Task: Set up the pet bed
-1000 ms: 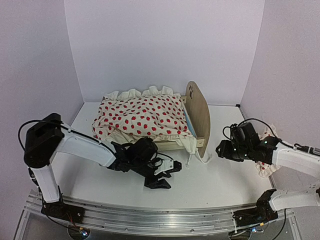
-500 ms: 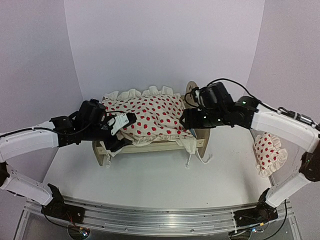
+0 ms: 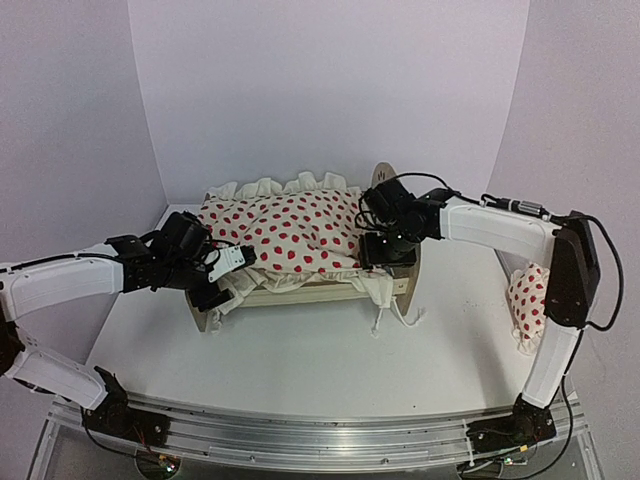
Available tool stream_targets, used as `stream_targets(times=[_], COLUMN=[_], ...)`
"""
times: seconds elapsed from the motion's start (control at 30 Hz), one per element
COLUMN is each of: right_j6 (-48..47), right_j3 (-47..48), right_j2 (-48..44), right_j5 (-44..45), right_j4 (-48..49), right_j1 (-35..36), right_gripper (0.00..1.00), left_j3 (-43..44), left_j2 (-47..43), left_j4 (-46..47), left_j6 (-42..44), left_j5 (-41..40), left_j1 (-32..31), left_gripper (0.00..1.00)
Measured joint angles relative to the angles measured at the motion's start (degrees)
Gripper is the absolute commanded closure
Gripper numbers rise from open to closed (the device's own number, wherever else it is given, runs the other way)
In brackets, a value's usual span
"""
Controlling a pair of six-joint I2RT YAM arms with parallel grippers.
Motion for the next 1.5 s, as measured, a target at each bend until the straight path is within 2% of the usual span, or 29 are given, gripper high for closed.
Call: stream_targets(times=[0.07,0.23,0.33,0.37,0.57,0.7,0.77,1.03,1.23,1.5], right_j6=[-0.01,-0.03,-0.37,-0.49,-2.15,-3.63,-4.4,-5.34,-6.13,-7.54], right_j3=[1.09,1.95,2.07,2.3,2.48,2.32,1.69,-2.33,-2.57,-2.25], right_j2=[2.02,5.42,5.62,5.62,4.99,1.78,-0.52,-5.56,-5.79,-5.94], right_j5=[-1.29,-3.61,-4.47,-4.62,-3.53,-1.78,-0.88,0.91,1.41,-1.1], right_j4=[-0.1,-0.25,-0.3,-0.31,-0.42,-0.76,-1.03,-1.89,-1.91,-0.89], right_j1=[-0.71,-1.25,-1.52,-1.58,-2.25,-3.26,-3.46,-5.25,-5.65,-5.76], right_gripper=[0.45,0.8,0.98,1.0,1.0,1.0,1.0,1.0,1.0,1.0], left_j3=[-0.79,-1.09,-1.31,-1.46,-3.22,-3.67,-3.7,-2.17,1.49,9.07], left_j2=[0.0,-0.8,-1.46,-1.46,0.58,1.41,1.21,-0.75,-6.28,-8.9], left_j4=[-0.12,-1.85,-2.2,-2.17,-0.1,2.52,3.43,5.34,1.35,0.52], left_j6=[1.49,3.44,3.63,3.82,5.6,7.55,8.94,9.21,7.36,2.27], left_j5=[0.05,3.07,4.76,4.95,3.29,1.46,1.16,1.39,8.42,18.14], left_j1=[0.0,0.0,0.0,0.0,0.0,0.07,0.02,0.89,2.36,10.06], left_gripper=[0.22,0.23,0.33,0.37,0.67,0.93,1.0,1.0,1.0,1.0])
